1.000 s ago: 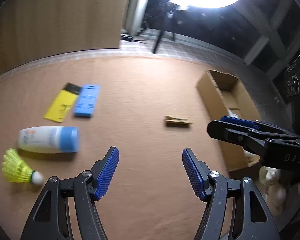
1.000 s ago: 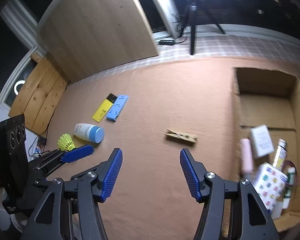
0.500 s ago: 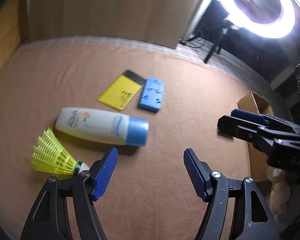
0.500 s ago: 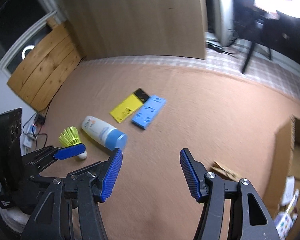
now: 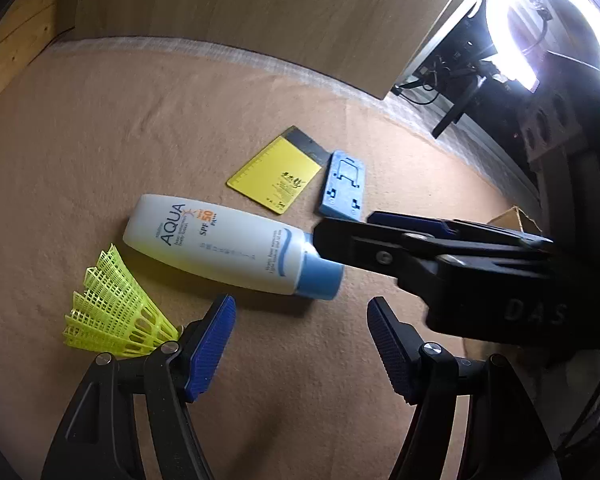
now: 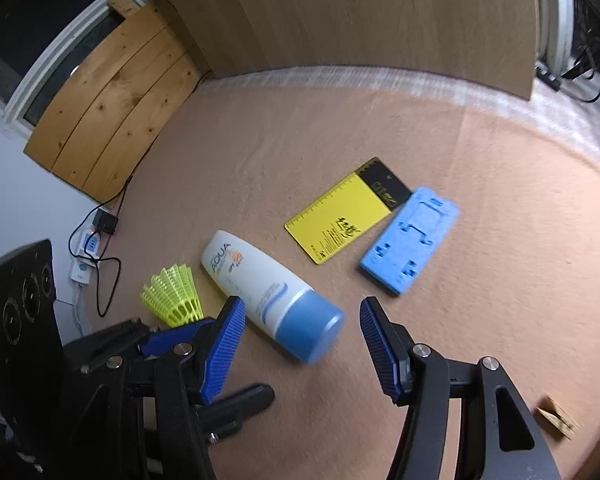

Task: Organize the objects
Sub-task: 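Move both tools back toward the AQUA sunscreen bottle, then grasp the AQUA sunscreen bottle with the right tool and lift it upright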

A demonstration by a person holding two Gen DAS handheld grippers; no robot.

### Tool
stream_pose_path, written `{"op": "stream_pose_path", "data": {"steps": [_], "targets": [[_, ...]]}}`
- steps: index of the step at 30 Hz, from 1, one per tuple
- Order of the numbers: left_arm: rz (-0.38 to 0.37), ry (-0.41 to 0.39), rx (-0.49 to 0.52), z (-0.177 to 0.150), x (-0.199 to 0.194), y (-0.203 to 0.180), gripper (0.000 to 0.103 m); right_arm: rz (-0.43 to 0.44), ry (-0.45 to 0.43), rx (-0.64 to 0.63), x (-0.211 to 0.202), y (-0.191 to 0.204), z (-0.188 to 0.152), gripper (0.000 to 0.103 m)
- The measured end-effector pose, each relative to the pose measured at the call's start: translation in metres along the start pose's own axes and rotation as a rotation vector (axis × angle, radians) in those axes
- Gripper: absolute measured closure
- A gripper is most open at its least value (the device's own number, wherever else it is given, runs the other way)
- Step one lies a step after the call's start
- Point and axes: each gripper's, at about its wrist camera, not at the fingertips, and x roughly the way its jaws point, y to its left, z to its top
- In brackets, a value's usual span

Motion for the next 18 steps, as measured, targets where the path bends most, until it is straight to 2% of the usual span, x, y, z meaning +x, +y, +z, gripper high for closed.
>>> {"op": "stream_pose_path", "data": {"steps": [7, 12, 18], "targets": [[0.003, 0.019, -0.004, 0.006, 0.012, 0.006, 0.031, 0.048, 0.047, 0.053, 0.025, -0.006, 0.009, 0.049], [-0.024, 0.019, -0.025, 0.012, 0.019, 0.014, 0.031, 0.09, 0.096, 0.087, 0.035, -0.011, 0.009, 0.057], [-0.05, 0.018, -0.014, 0.012, 0.022, 0.014, 0.035, 0.127, 0.119, 0.117, 0.034, -0.012, 0.001, 0.073]]}}
